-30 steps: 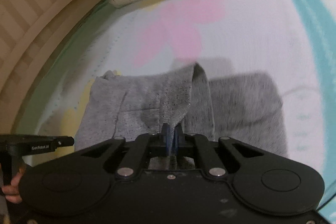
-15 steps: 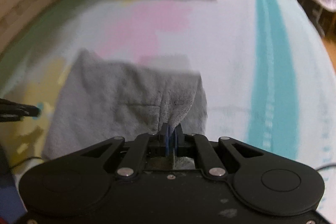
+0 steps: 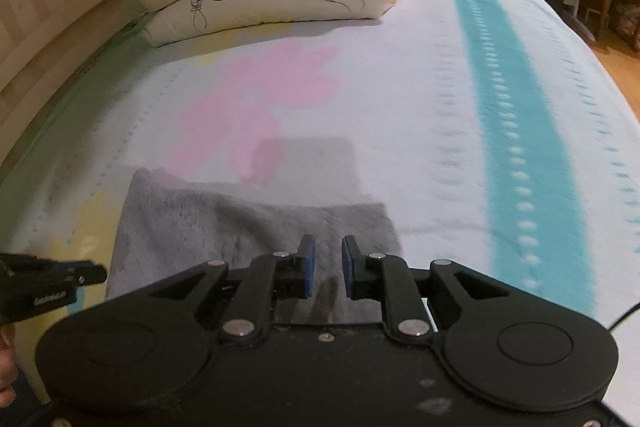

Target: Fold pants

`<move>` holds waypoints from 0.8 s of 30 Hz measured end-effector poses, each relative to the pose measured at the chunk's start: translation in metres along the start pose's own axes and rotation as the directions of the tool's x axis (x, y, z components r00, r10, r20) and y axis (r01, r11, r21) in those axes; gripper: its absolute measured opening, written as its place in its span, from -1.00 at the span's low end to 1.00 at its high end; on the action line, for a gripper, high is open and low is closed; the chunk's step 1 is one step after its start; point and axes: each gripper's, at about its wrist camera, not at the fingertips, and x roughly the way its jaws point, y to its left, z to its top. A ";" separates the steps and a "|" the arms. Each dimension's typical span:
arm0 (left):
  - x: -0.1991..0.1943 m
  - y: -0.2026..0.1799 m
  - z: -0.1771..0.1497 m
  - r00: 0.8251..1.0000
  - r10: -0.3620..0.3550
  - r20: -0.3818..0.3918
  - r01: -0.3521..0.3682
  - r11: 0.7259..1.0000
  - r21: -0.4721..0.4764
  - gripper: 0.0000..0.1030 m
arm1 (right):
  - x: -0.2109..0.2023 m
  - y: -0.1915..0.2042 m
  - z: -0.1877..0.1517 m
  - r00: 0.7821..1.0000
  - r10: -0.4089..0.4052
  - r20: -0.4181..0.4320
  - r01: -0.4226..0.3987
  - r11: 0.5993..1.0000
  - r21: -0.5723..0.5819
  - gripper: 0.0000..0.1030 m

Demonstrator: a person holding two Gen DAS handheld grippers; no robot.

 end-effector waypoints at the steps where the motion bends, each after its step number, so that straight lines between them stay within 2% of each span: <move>1: 0.006 -0.002 0.005 1.000 0.009 0.000 -0.009 1.000 -0.006 -0.54 | 0.006 0.003 0.001 1.000 -0.001 -0.003 0.001 1.000 0.003 -0.65; 4: 0.028 -0.004 0.015 1.000 0.008 -0.029 -0.009 0.999 -0.031 -0.36 | 0.027 0.005 0.002 1.000 -0.015 -0.016 0.015 1.000 0.005 -0.69; 7: 0.051 -0.004 0.016 0.997 0.011 -0.076 -0.014 0.999 -0.035 -0.35 | 0.046 0.001 -0.001 0.997 -0.070 -0.035 0.070 0.997 -0.011 -0.68; 10: 0.056 -0.007 0.012 0.999 0.033 -0.039 -0.033 0.999 -0.002 -0.34 | 0.050 -0.006 -0.006 0.999 -0.047 -0.012 0.047 0.999 0.015 -0.68; 13: 0.058 -0.014 0.012 0.998 0.060 -0.030 -0.058 0.998 0.037 -0.35 | 0.048 -0.005 -0.013 0.999 -0.044 0.013 0.045 0.998 -0.036 -0.69; 24: 0.052 -0.028 0.010 0.995 0.102 -0.012 -0.101 0.993 0.057 -0.35 | 0.048 -0.011 -0.016 1.000 -0.014 0.028 0.014 1.000 0.004 -0.69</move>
